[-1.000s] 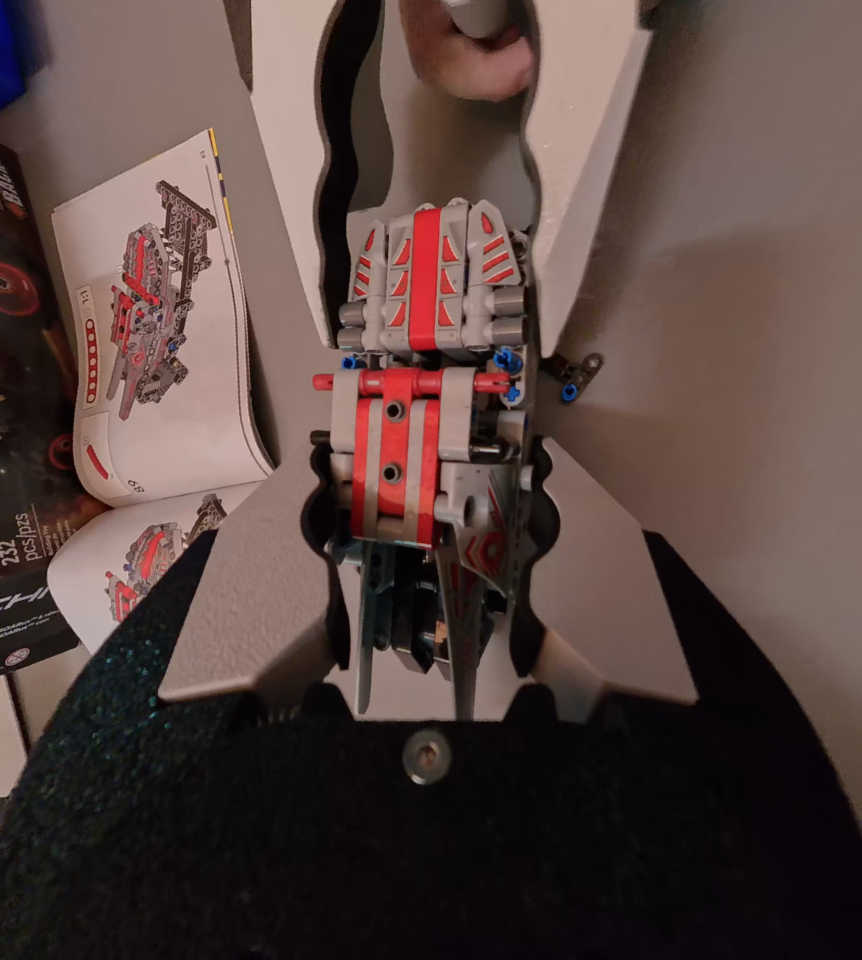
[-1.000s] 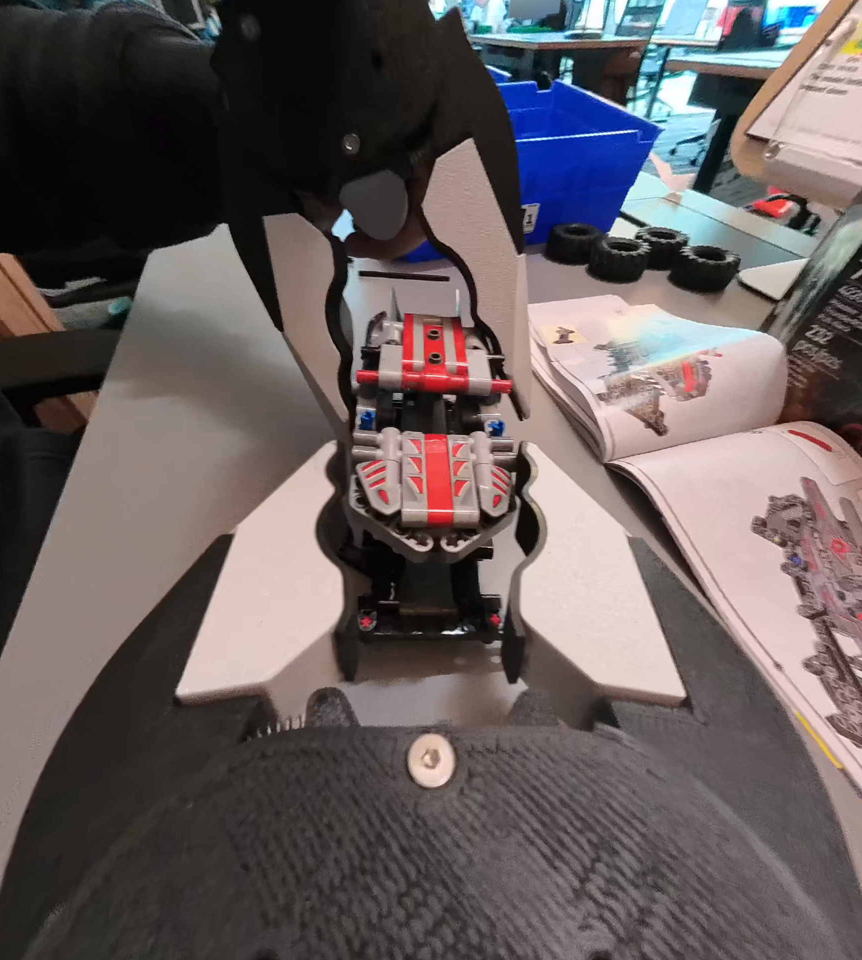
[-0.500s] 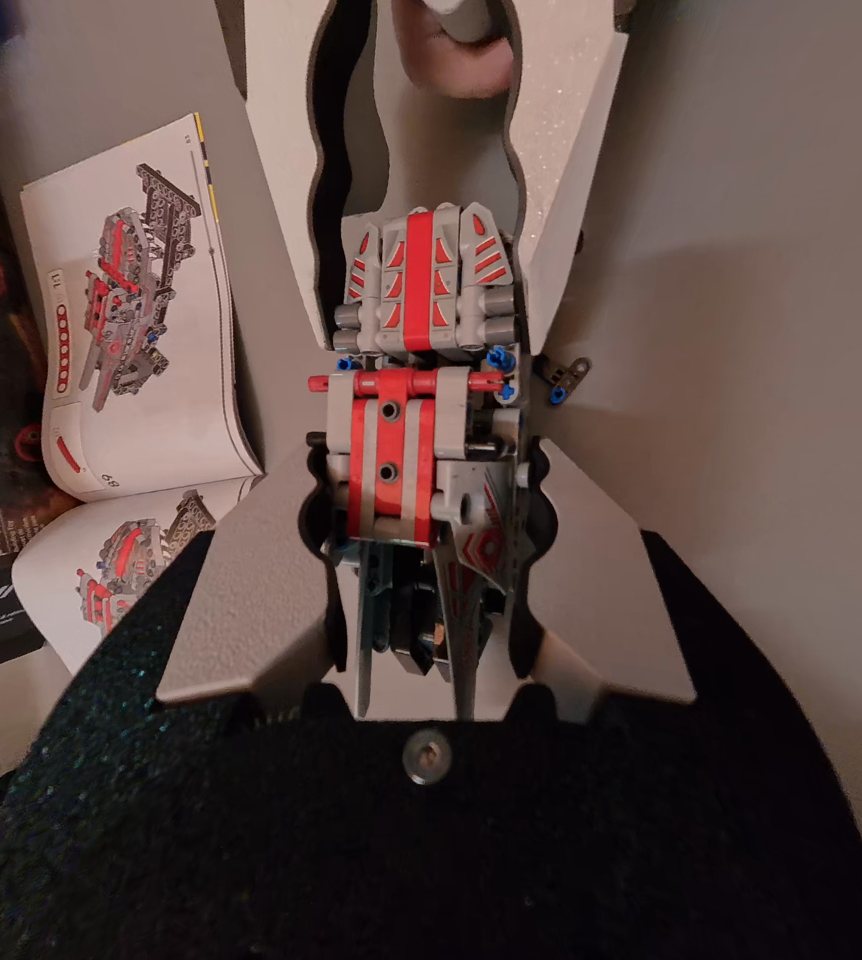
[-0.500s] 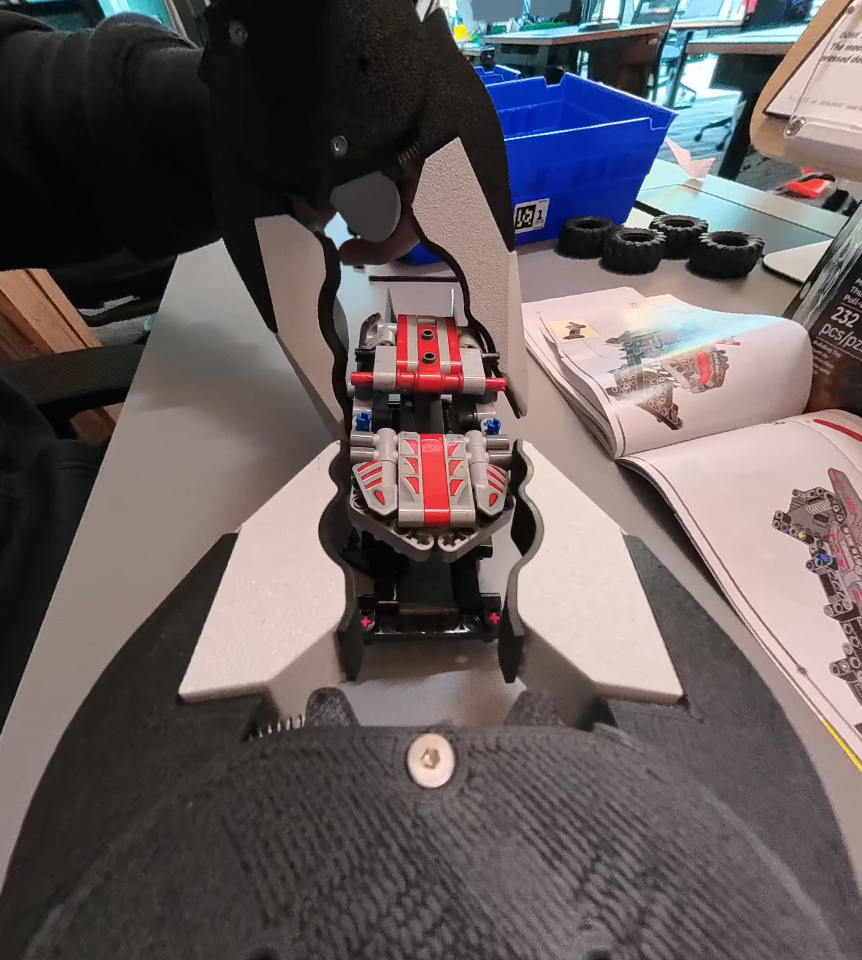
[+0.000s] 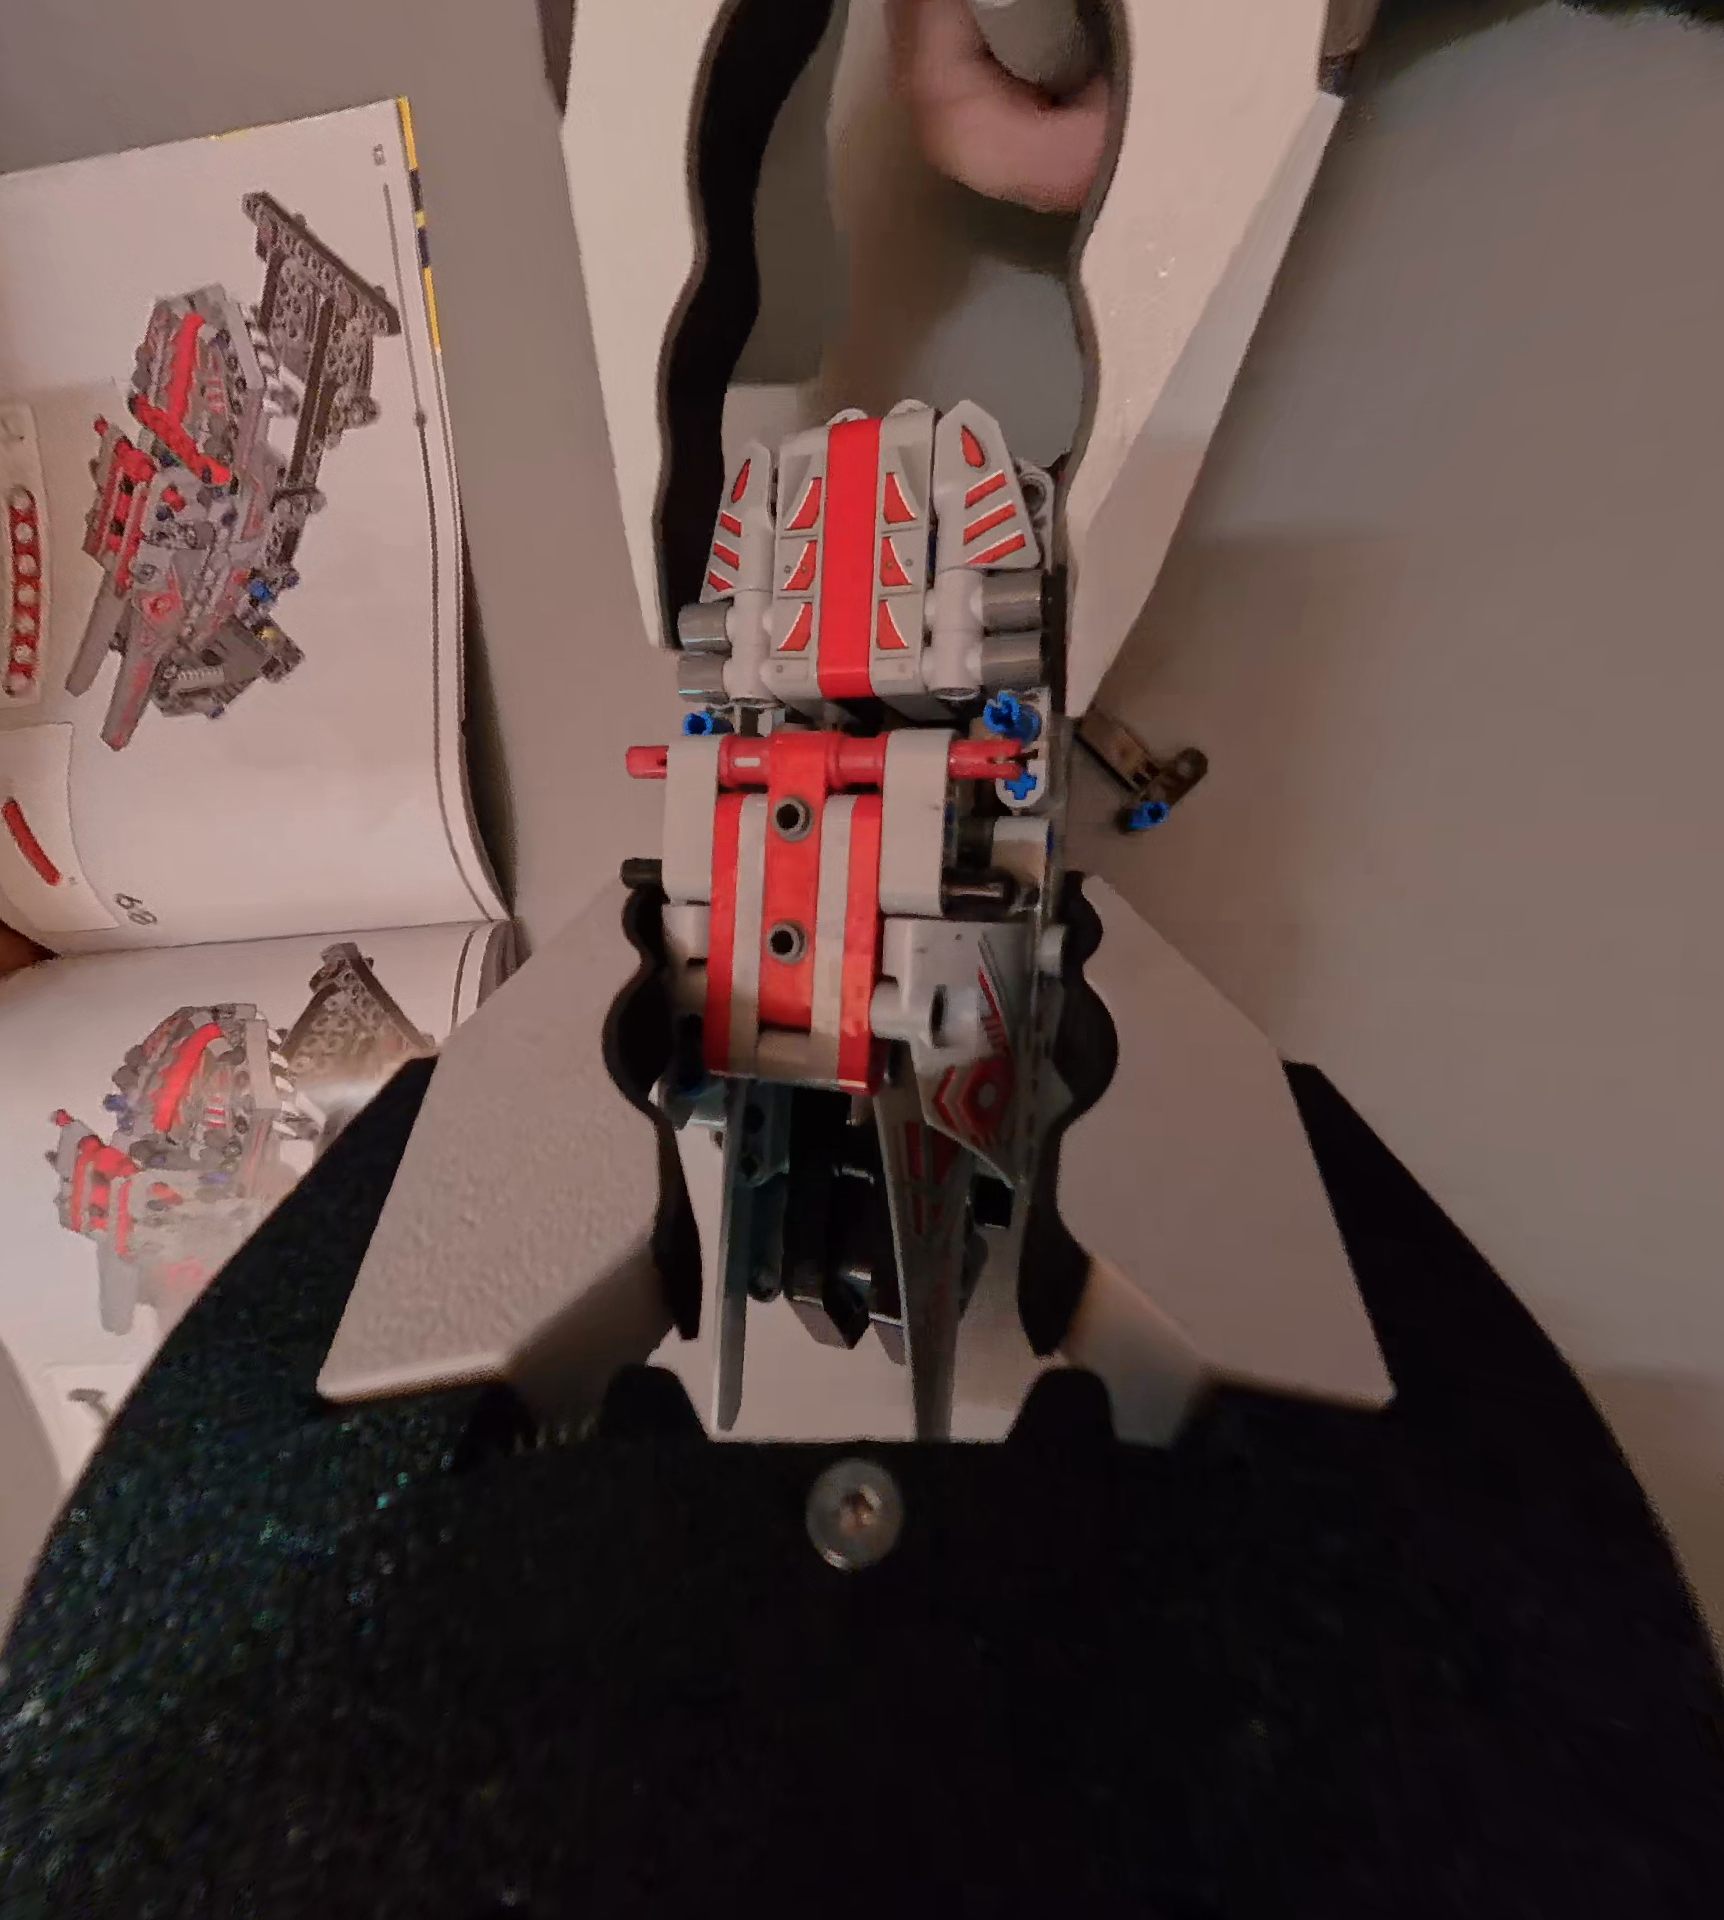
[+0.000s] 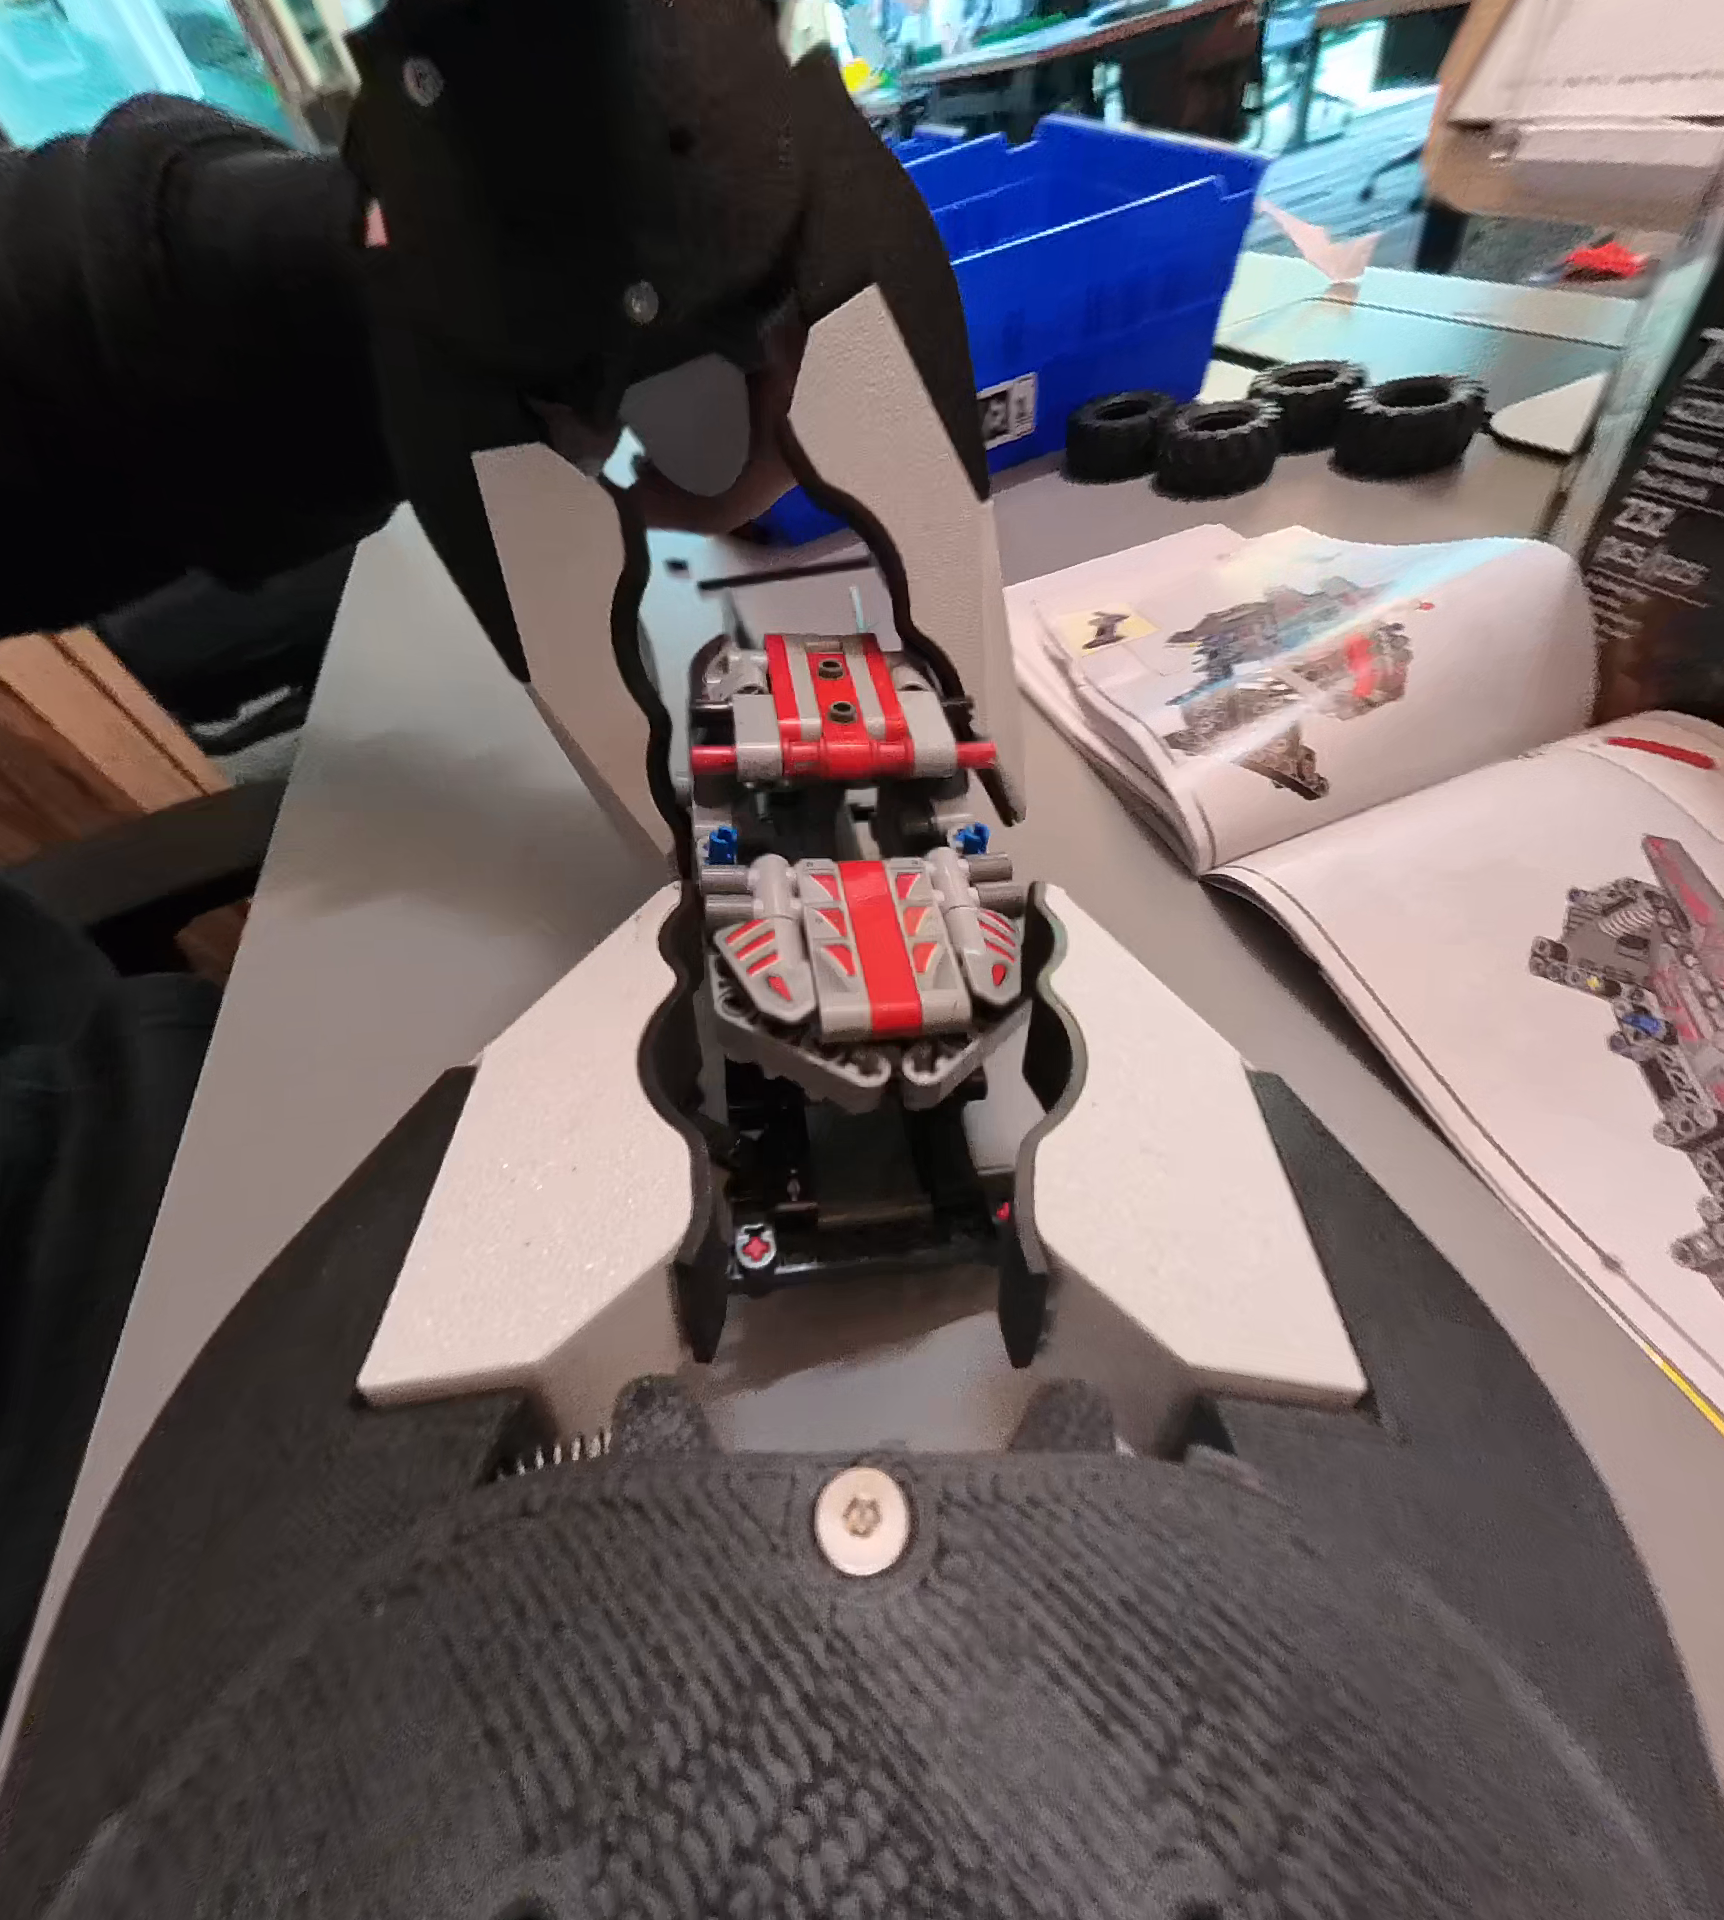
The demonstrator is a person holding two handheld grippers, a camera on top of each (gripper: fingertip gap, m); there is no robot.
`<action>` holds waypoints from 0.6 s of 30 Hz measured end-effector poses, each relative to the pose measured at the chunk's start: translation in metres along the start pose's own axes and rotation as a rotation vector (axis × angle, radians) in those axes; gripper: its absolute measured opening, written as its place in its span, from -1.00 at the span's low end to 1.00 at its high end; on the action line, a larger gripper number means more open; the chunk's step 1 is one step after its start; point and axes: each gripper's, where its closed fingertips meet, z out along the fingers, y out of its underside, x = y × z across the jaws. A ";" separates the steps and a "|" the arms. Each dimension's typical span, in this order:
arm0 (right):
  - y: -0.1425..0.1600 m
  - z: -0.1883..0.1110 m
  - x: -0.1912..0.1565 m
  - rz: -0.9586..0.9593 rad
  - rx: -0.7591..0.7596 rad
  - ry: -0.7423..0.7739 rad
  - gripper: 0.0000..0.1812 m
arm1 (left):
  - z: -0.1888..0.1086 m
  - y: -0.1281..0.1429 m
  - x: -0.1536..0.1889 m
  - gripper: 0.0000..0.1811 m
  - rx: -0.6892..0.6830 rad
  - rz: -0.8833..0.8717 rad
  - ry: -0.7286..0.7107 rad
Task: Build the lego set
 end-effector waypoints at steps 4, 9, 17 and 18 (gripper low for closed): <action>-0.019 -0.026 0.005 0.120 0.163 -0.006 -0.21 | -0.009 0.005 -0.006 -0.20 0.046 -0.159 0.069; -0.014 -0.053 0.000 -0.005 0.130 0.018 -0.02 | -0.027 0.001 0.010 -0.19 0.253 -0.488 0.315; -0.015 -0.013 -0.035 0.117 0.089 -0.119 -0.13 | -0.074 -0.019 0.014 -0.19 0.804 -0.618 0.476; -0.024 -0.006 -0.036 0.127 0.124 -0.087 -0.11 | -0.080 -0.022 0.014 -0.19 0.870 -0.598 0.461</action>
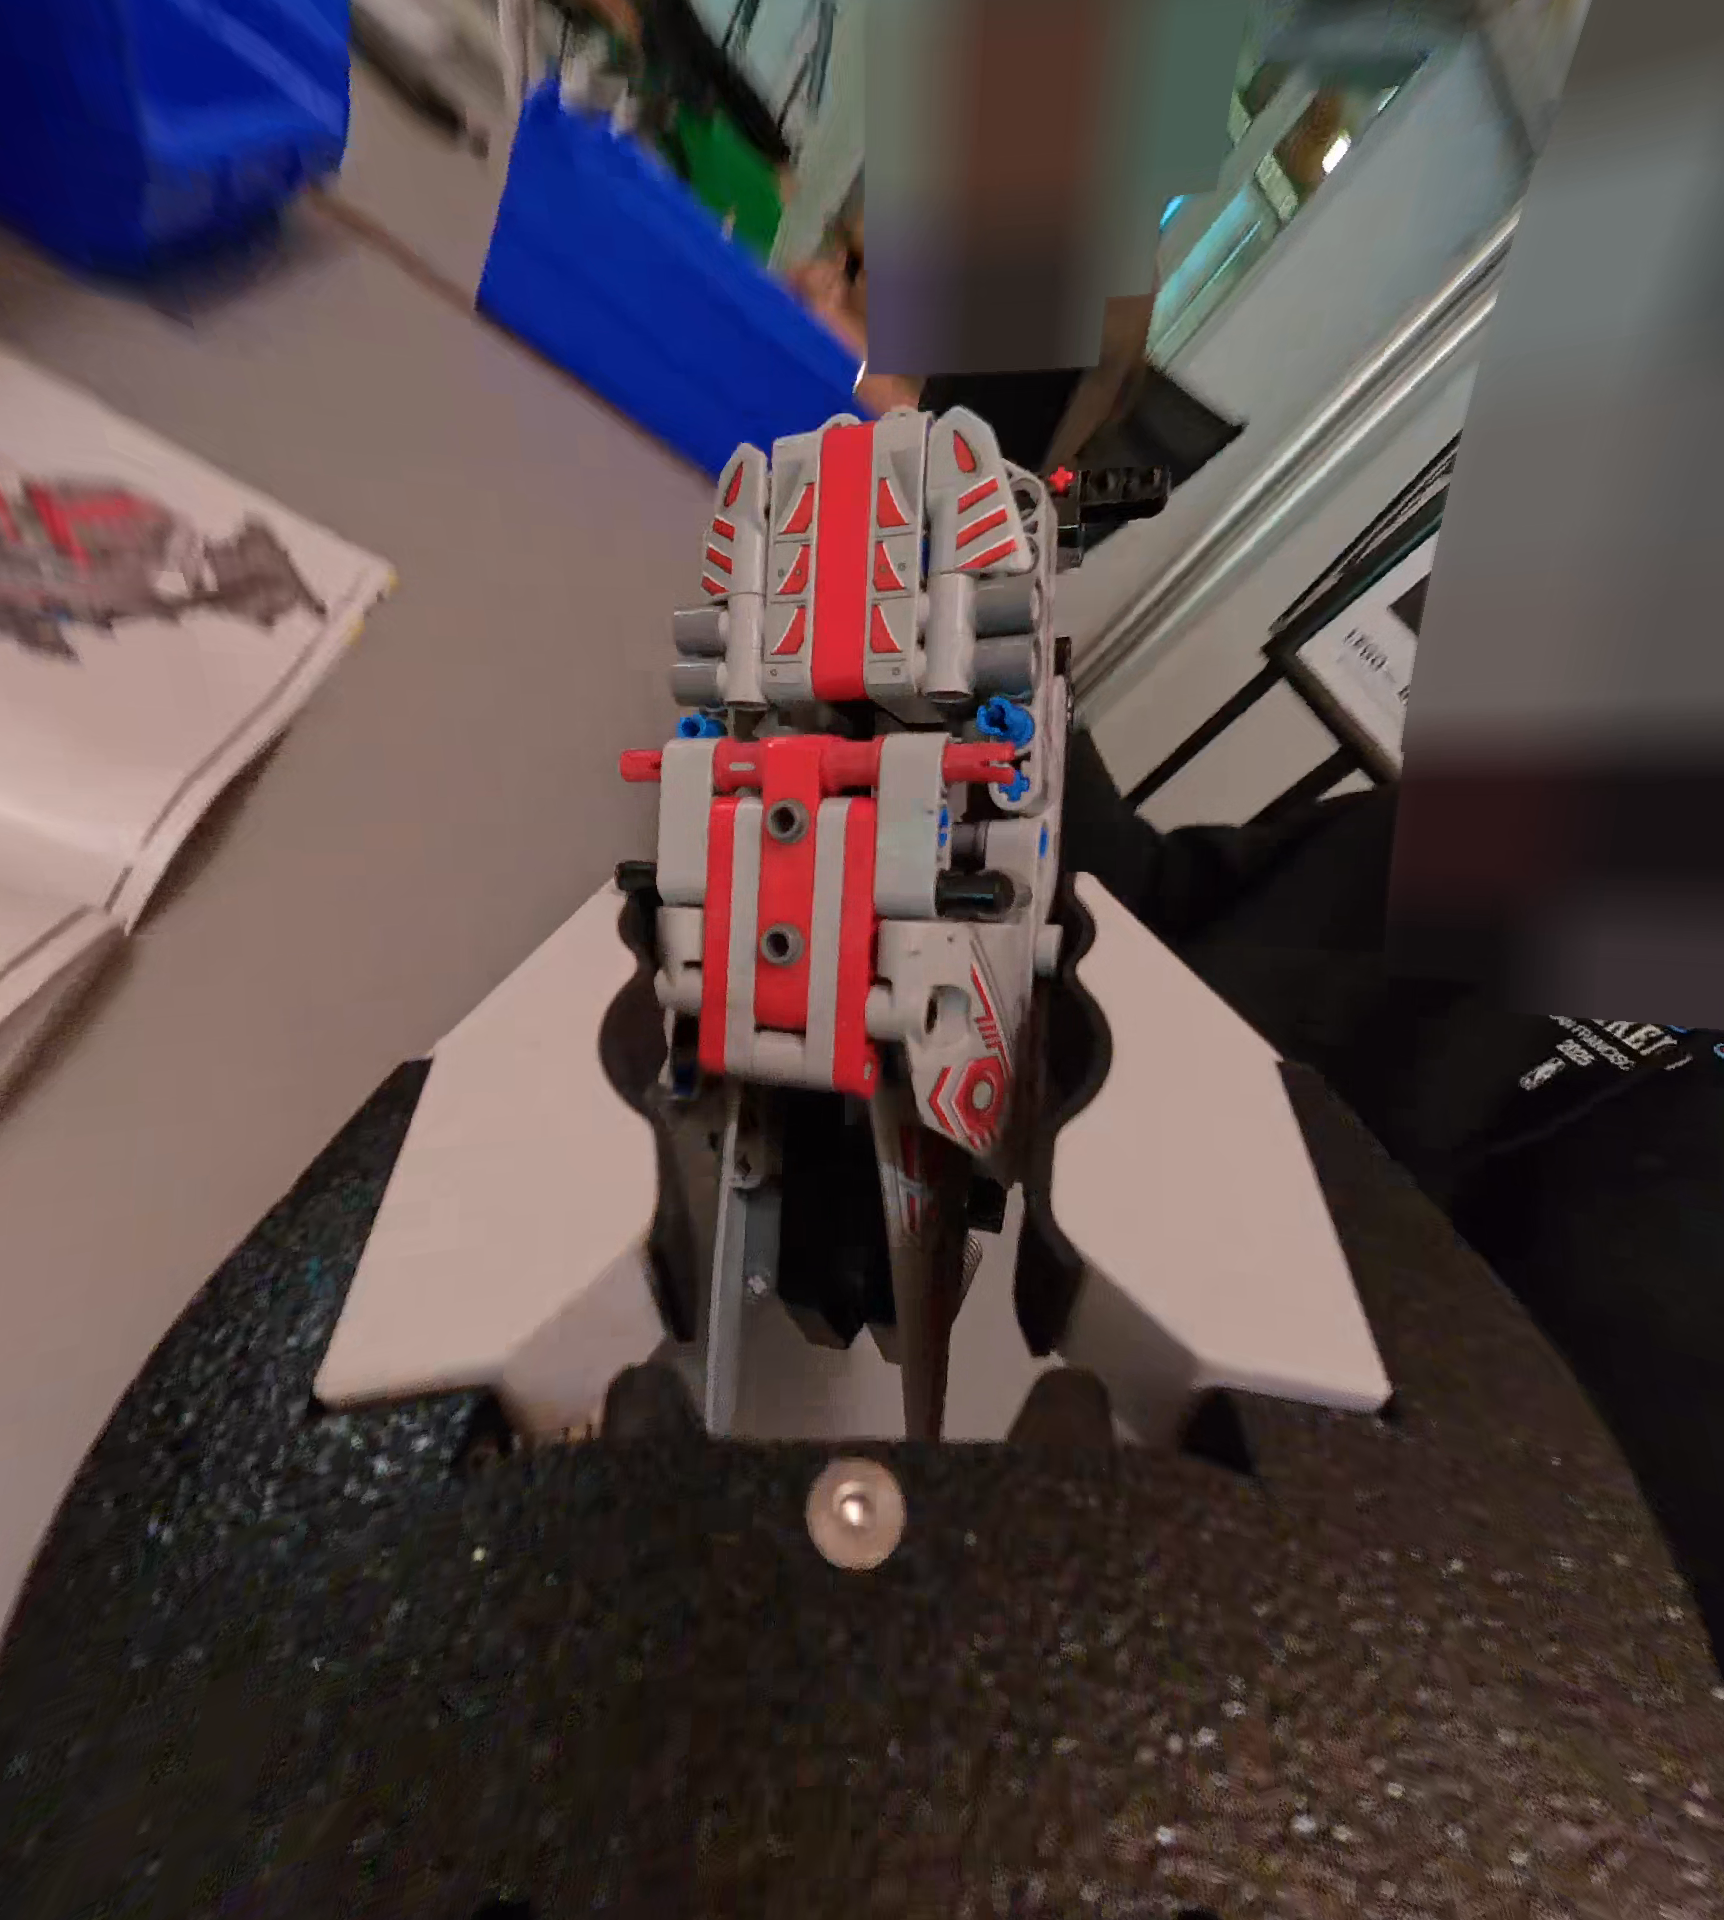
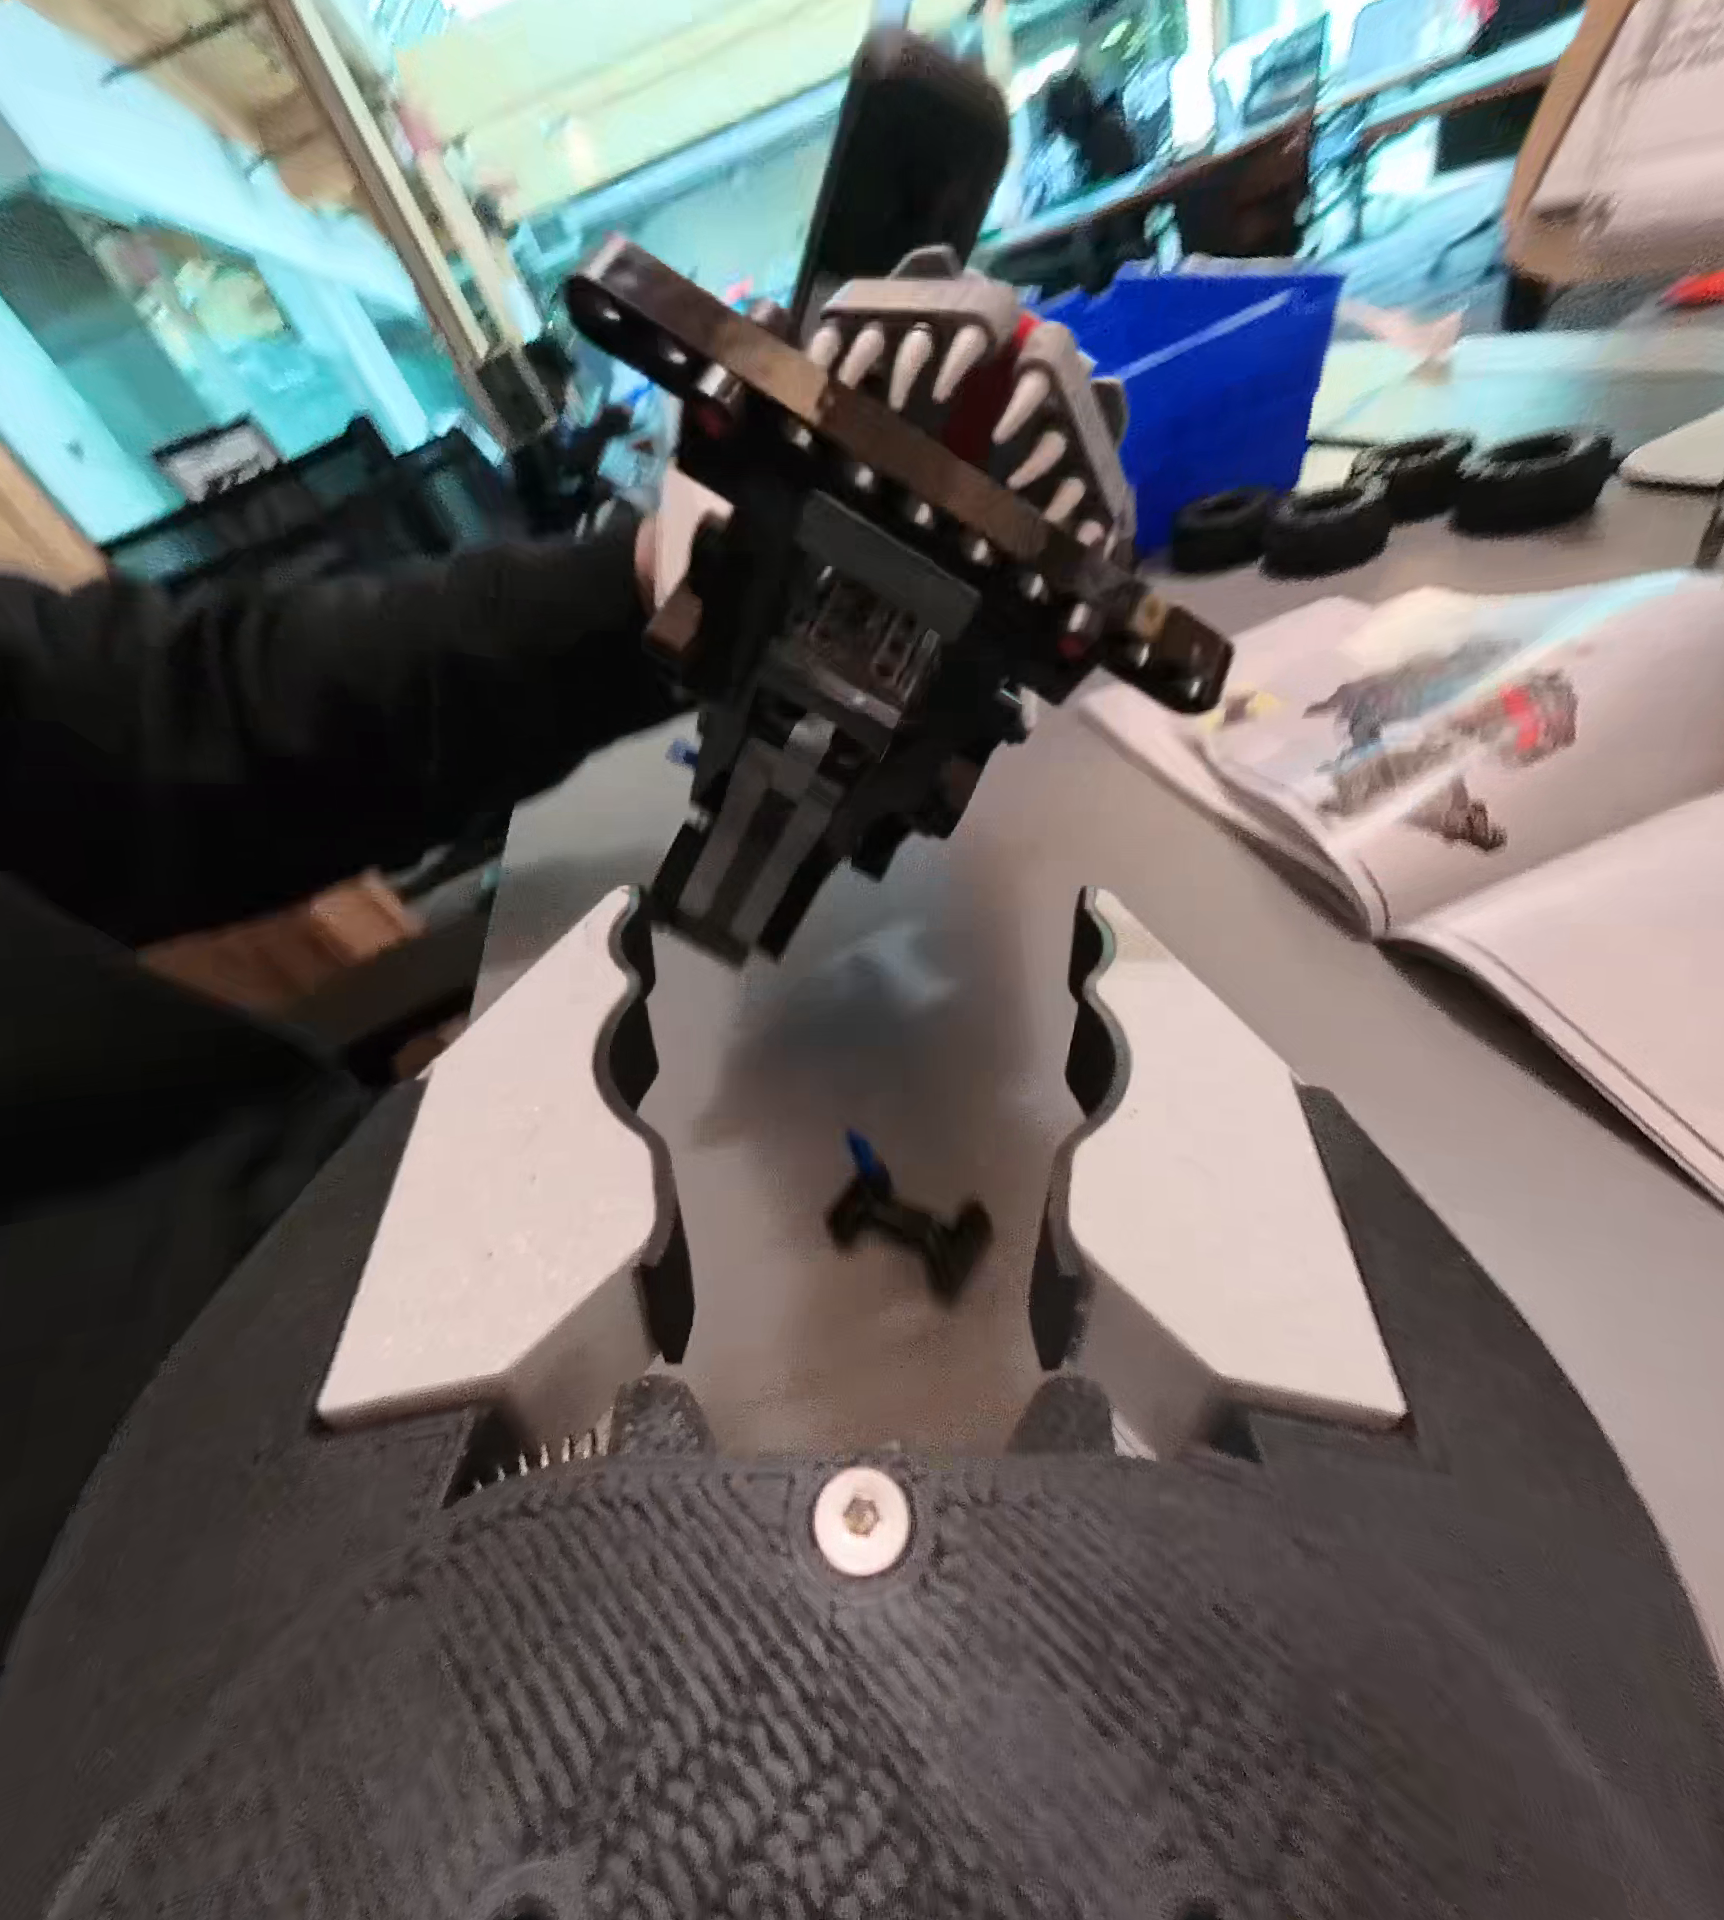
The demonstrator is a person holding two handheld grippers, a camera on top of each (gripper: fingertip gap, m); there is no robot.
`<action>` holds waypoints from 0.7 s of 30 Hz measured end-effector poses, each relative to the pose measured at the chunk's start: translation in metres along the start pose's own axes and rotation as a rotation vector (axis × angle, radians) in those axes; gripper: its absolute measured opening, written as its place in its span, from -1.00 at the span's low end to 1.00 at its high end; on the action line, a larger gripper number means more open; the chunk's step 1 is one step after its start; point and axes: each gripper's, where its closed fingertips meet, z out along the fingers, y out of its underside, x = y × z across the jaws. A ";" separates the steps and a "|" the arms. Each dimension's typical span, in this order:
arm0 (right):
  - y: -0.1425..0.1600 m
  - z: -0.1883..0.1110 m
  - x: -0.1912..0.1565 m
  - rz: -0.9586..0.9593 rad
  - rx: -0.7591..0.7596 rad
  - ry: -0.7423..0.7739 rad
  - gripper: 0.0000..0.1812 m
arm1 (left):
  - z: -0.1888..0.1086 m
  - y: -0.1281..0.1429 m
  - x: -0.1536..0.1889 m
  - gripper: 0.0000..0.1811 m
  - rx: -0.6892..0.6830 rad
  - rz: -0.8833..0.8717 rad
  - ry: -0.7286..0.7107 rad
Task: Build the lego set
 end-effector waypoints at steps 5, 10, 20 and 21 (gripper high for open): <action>-0.038 0.027 -0.026 -0.045 0.165 0.086 -0.08 | -0.007 -0.026 0.033 -0.19 0.294 0.178 0.101; -0.075 0.024 -0.045 -0.192 0.334 0.221 -0.15 | 0.001 -0.027 0.045 -0.20 0.443 0.405 0.045; -0.076 0.015 -0.051 -0.256 0.324 0.143 -0.51 | 0.001 -0.029 0.054 -0.20 0.581 0.558 -0.042; -0.075 0.015 -0.052 -0.278 0.314 0.141 -0.47 | 0.002 -0.029 0.053 -0.20 0.578 0.572 -0.058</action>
